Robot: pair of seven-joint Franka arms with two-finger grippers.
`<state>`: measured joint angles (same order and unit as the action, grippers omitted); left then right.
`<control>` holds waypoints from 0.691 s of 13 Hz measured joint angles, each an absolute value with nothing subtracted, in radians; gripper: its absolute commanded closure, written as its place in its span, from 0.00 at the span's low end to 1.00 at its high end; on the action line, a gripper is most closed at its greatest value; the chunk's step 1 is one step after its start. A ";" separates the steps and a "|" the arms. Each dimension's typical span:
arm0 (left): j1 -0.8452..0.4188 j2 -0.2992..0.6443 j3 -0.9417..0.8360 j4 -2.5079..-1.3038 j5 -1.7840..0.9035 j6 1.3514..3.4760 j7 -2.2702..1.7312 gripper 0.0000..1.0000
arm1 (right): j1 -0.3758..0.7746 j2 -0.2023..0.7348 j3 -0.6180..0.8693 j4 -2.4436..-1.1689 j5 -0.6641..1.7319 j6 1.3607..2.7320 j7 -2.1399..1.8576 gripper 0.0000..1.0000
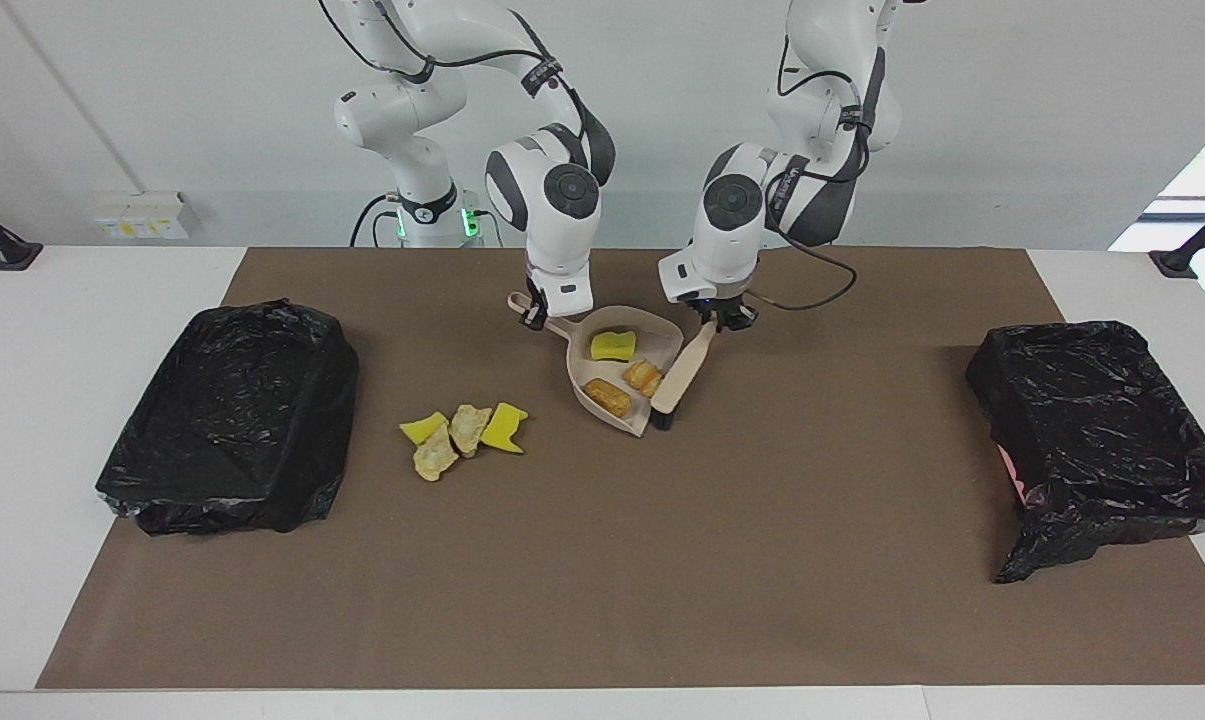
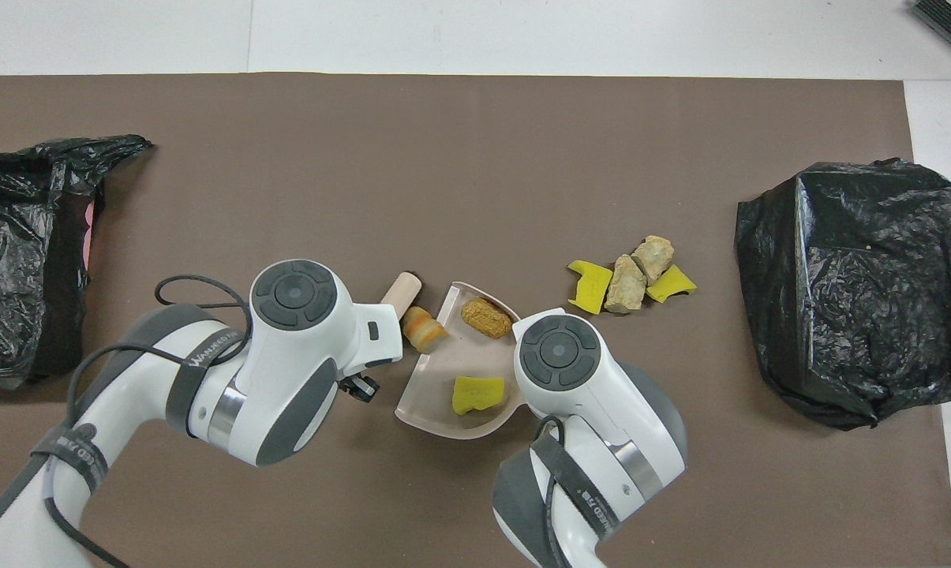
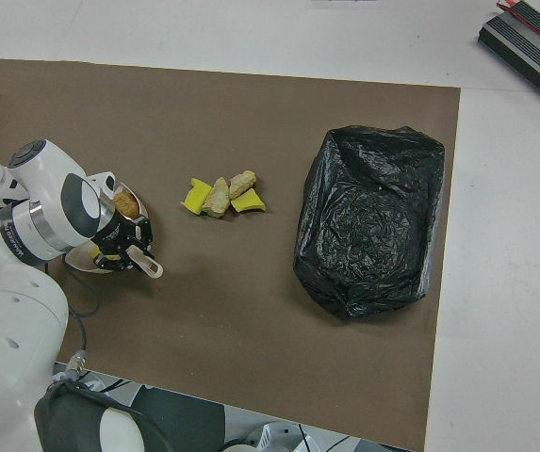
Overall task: Sweep and dump trash in bin
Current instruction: 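Reach the brush to the far bread piece and sweep it into the dustpan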
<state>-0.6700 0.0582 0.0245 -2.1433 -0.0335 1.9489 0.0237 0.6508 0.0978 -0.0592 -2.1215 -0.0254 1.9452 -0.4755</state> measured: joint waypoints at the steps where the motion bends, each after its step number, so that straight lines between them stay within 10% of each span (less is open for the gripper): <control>1: -0.680 0.055 0.025 -2.145 -0.034 1.947 -0.001 1.00 | 0.651 0.098 -0.059 -2.122 -0.025 1.945 -0.475 1.00; 9: -0.666 0.013 0.055 -2.143 -0.035 1.900 -0.323 1.00 | 0.651 0.089 -0.059 -2.120 -0.025 1.945 -0.475 1.00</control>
